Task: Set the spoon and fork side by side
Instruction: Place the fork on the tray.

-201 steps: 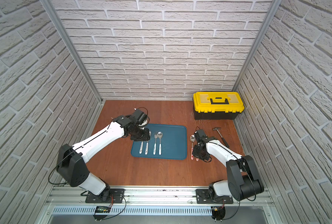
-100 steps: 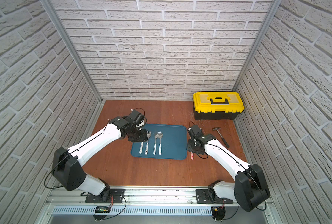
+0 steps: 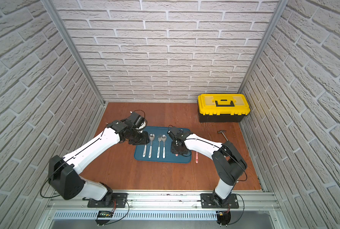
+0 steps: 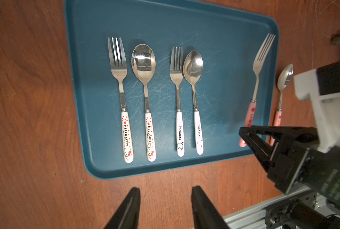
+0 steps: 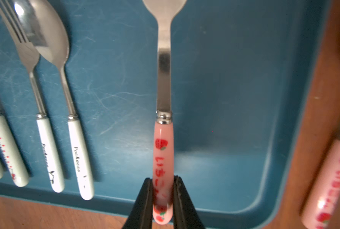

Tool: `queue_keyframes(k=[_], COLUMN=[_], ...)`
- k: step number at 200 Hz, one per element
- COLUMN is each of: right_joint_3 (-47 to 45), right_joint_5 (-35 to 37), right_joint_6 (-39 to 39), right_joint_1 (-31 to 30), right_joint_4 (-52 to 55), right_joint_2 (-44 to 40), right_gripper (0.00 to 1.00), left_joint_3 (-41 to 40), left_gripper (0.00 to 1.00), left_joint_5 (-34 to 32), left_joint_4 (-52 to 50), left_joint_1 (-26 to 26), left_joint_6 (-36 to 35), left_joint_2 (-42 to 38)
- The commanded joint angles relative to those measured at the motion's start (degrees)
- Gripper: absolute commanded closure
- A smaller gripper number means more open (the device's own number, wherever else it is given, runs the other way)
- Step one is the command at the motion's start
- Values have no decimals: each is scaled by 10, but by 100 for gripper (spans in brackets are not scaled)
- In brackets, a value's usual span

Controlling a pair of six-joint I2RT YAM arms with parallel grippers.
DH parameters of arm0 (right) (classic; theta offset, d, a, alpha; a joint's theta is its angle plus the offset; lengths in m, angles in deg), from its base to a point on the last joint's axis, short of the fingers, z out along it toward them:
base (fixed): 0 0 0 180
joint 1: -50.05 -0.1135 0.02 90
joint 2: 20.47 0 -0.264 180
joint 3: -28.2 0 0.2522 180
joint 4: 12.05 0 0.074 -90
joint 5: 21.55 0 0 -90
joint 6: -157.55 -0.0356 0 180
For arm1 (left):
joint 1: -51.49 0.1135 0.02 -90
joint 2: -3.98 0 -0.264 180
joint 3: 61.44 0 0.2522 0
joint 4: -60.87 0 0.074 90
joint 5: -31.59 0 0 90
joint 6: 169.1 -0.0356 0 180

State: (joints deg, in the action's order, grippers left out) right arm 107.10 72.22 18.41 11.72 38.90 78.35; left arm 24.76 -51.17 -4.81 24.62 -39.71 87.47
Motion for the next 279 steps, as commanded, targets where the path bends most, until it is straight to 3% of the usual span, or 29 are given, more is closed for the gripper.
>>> queue_keyframes(k=[1,279], right_joint_3=[30,51], right_joint_5=[2,15], right_joint_6=[-17,-15], right_joint_1=[-20,-29], right_joint_4=[3,15], right_joint_2=[18,79], right_gripper=[81,76], left_joint_3=[-12,-39], left_gripper=[52,52], left_joint_5=[-2,14], left_joint_4=[-5,8], left_joint_1=[7,17], left_joint_6=[-12,-10], left_joint_2=[-19,-32])
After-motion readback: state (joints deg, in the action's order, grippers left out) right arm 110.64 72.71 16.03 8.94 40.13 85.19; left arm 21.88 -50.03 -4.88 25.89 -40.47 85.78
